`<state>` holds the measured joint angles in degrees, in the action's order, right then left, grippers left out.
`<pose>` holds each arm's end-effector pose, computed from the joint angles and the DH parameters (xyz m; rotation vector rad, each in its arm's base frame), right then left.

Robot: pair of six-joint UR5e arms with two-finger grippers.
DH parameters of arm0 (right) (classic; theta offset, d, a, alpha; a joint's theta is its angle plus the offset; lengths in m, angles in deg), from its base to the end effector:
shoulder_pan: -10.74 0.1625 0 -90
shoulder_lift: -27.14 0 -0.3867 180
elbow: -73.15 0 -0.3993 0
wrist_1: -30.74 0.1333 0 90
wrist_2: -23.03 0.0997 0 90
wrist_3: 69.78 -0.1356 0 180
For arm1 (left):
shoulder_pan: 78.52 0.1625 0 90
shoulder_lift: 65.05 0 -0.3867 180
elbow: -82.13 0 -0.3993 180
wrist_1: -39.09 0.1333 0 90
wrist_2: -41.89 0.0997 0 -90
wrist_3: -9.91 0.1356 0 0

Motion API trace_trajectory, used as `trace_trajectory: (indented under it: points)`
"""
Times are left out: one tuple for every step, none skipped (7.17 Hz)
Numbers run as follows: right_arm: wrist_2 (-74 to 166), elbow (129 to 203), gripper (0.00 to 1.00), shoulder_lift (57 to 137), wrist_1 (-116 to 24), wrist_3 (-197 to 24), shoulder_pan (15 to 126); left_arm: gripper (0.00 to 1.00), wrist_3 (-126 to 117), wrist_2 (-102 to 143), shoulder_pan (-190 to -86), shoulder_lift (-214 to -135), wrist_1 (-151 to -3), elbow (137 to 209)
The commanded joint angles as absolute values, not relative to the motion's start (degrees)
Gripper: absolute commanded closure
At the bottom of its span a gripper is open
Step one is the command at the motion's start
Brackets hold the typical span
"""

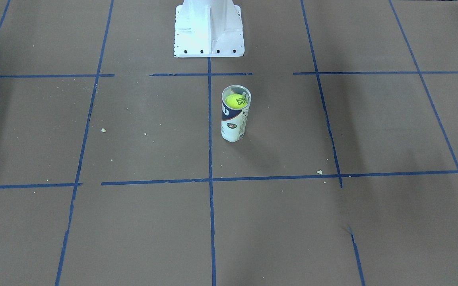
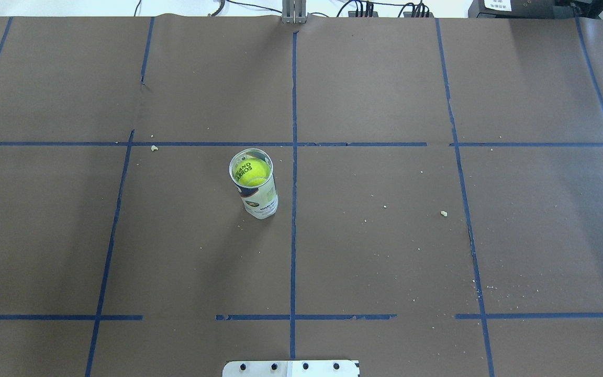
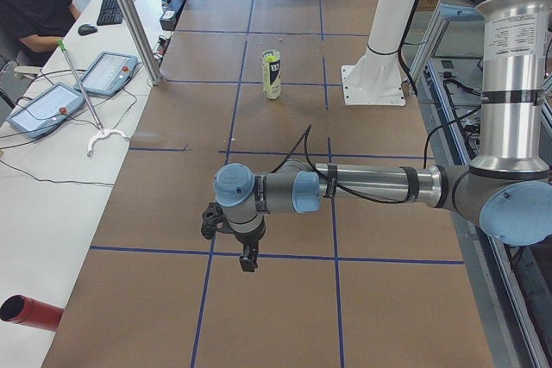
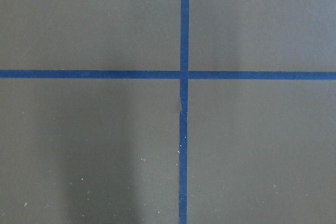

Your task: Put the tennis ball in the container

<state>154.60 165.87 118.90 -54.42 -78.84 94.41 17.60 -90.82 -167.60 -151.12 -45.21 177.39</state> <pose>-0.0117 -0.4986 0.6332 -0.0012 -0.7313 0.0088 -0.0339 -0.4651 0.6460 -0.0286 0.7485 0.1148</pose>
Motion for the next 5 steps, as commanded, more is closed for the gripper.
trace_trajectory:
  points:
    - [154.6, 165.9, 0.00, 118.9, -54.4, -78.8, 94.4, 0.00, 17.7, -90.7, -168.3, -151.2, -45.2, 177.5]
    - [154.6, 165.9, 0.00, 118.9, -54.4, -78.8, 94.4, 0.00, 17.7, -90.7, -169.0, -151.2, -45.2, 177.5]
    - [154.6, 165.9, 0.00, 118.9, -54.4, -78.8, 94.3, 0.00, 17.7, -90.8, -169.2, -151.3, -45.2, 177.5]
    - [154.6, 165.9, 0.00, 118.9, -54.4, -78.8, 94.4, 0.00, 17.7, -90.8, -169.3, -151.3, -45.2, 177.5]
    - [154.6, 165.9, 0.00, 118.9, -54.4, -78.8, 94.4, 0.00, 17.7, -90.8, -169.2, -151.3, -45.2, 177.5]
